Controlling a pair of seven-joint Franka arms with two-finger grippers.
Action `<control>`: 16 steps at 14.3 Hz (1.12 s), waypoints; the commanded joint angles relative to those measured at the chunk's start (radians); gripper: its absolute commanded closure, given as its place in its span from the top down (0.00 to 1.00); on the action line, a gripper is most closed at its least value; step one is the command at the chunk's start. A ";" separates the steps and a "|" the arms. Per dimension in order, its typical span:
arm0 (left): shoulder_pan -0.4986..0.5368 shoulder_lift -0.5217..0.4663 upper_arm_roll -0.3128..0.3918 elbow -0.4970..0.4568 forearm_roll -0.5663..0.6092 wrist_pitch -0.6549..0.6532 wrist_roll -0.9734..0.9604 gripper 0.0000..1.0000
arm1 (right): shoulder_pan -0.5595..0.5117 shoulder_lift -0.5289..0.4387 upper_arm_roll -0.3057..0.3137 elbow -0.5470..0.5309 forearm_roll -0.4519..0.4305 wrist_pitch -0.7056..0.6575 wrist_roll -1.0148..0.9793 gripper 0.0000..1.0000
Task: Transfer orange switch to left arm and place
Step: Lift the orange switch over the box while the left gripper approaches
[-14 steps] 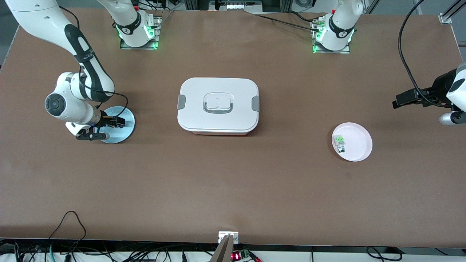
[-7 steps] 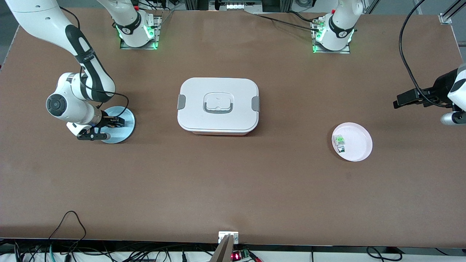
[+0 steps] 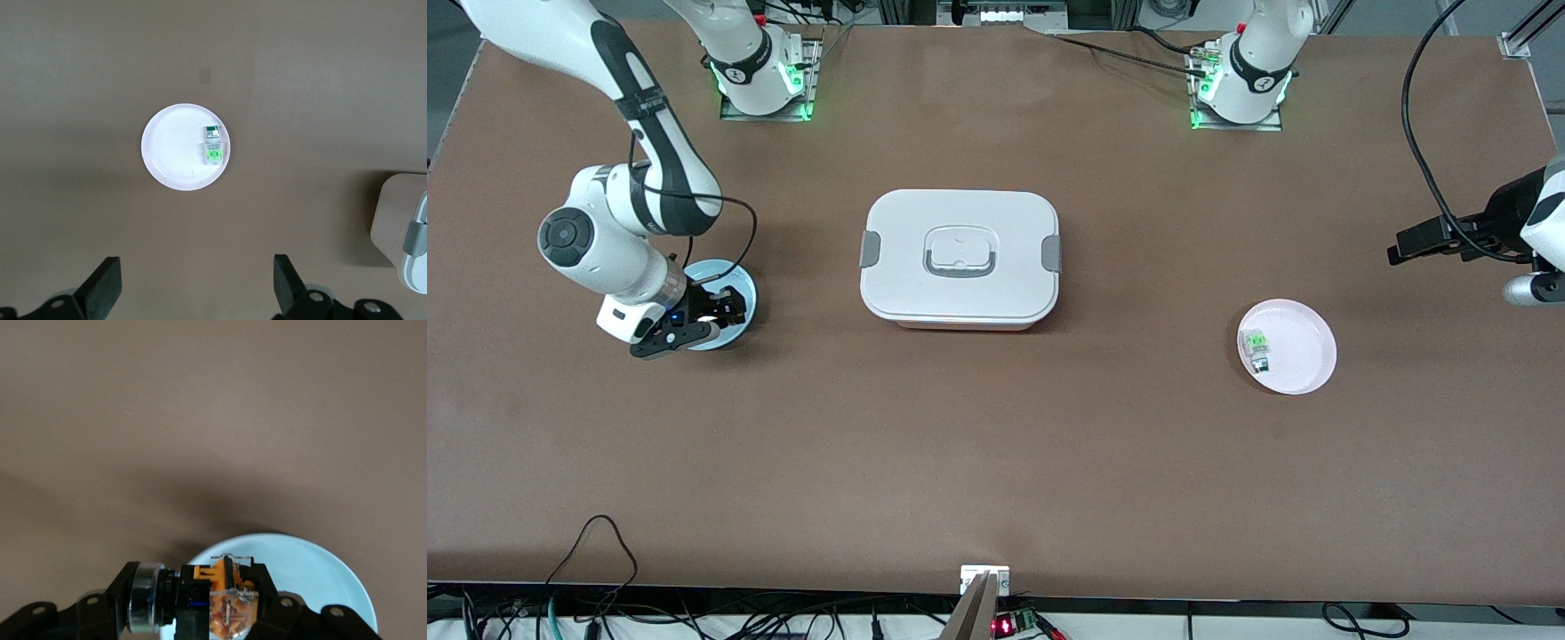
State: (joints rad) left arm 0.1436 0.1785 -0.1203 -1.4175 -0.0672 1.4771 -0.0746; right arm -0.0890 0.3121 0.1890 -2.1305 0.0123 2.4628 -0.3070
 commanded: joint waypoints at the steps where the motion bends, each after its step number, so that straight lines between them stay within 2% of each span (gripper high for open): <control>1: 0.005 -0.005 0.001 0.003 -0.025 -0.014 -0.010 1.00 | -0.009 -0.036 0.117 0.056 0.119 -0.082 -0.130 0.00; 3: 0.004 -0.007 -0.002 0.005 -0.025 -0.014 -0.011 1.00 | -0.011 -0.038 0.203 0.127 0.204 -0.105 -0.178 0.00; 8: 0.004 -0.007 -0.004 0.005 -0.025 -0.014 -0.008 1.00 | -0.009 -0.036 0.432 0.293 0.259 -0.101 -0.172 0.00; 10: 0.004 -0.007 -0.008 0.005 -0.023 -0.014 -0.004 1.00 | -0.003 -0.028 0.478 0.337 0.294 -0.091 -0.179 0.00; 13: 0.005 -0.007 -0.005 0.005 -0.025 -0.014 -0.002 1.00 | -0.002 -0.018 0.561 0.395 0.296 -0.067 -0.184 0.00; 16: 0.002 -0.007 -0.012 0.005 -0.029 -0.012 -0.001 1.00 | 0.015 -0.001 0.639 0.391 0.302 0.075 -0.184 0.00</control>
State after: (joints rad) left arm 0.1433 0.1784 -0.1261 -1.4174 -0.0697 1.4767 -0.0745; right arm -0.0795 0.2757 0.7768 -1.7584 0.2925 2.4632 -0.4594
